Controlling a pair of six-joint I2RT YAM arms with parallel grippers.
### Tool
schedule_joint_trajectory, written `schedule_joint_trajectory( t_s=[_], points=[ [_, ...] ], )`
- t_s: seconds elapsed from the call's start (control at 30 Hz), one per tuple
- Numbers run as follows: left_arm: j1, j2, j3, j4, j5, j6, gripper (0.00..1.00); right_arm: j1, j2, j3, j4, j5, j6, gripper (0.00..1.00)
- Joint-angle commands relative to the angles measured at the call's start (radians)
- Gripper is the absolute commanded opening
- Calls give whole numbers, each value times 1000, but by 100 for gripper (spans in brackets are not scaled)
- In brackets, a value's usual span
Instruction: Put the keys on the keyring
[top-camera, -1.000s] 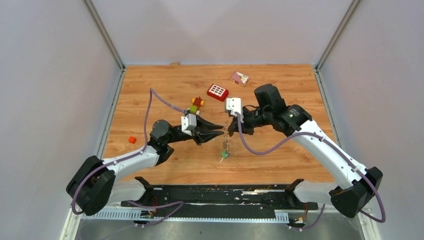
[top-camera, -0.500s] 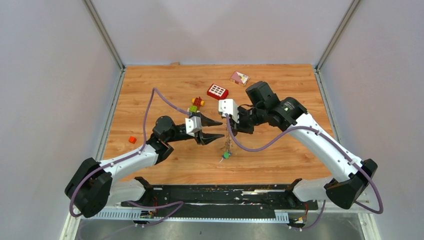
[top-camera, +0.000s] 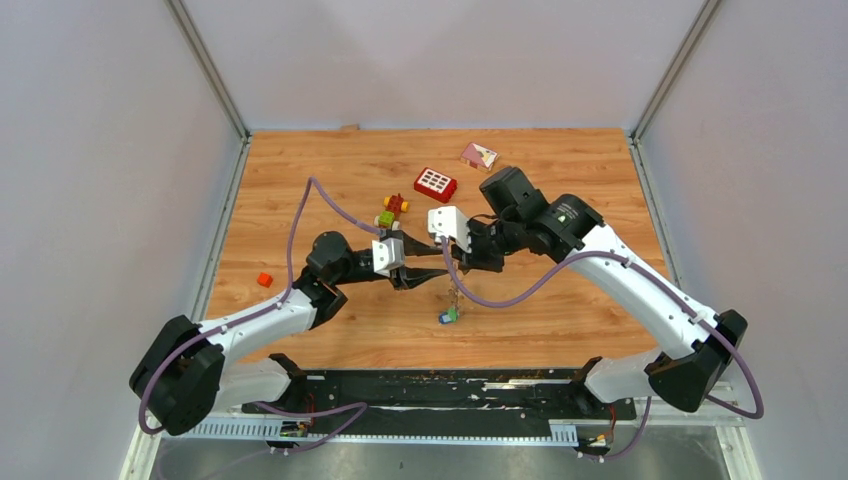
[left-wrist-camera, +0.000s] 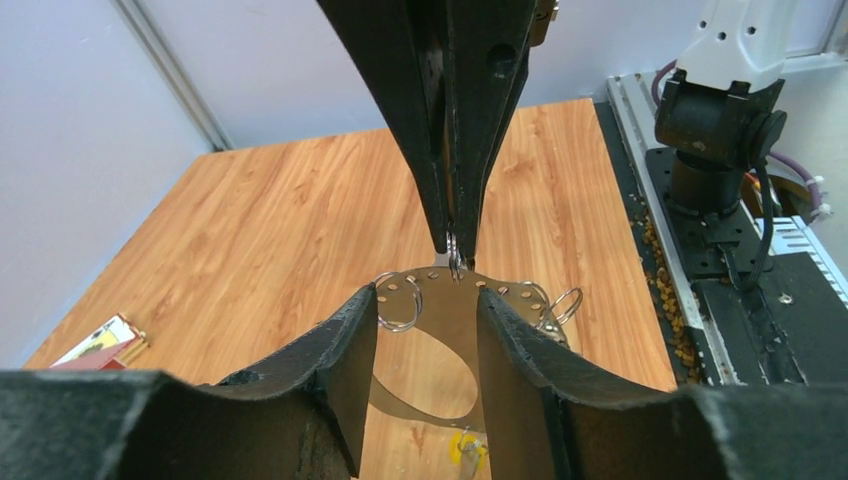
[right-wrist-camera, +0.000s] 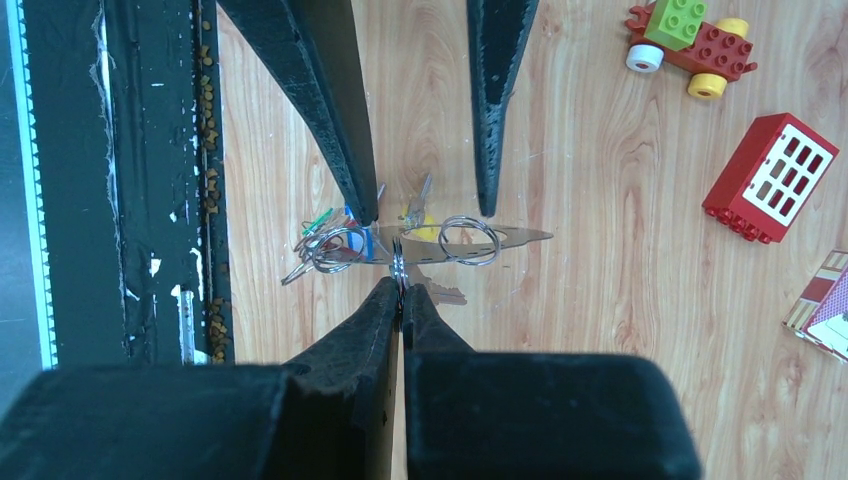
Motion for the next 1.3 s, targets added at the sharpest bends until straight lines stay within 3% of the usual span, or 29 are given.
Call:
schedule_joint_trajectory(
  t_s=[0.0, 0.67, 0.9, 1.07, 1.23, 1.27],
  points=[
    [-16, 1, 34, 69, 61, -25, 47, 20, 3, 44, 31, 9, 5, 0],
    [-39, 16, 38, 48, 48, -14, 26, 39, 2, 23, 78, 11, 25, 0],
    [-39, 22, 43, 38, 35, -18, 15, 41, -3, 14, 87, 6, 29, 0],
    [-39, 22, 50, 26, 32, -20, 0, 41, -6, 13, 90, 3, 30, 0],
    [-39, 14, 49, 14, 9, -33, 0, 41, -20, -4, 115, 8, 40, 1],
    [-39, 10, 43, 26, -5, -45, 0, 41, -23, -8, 118, 10, 42, 4]
  ],
)
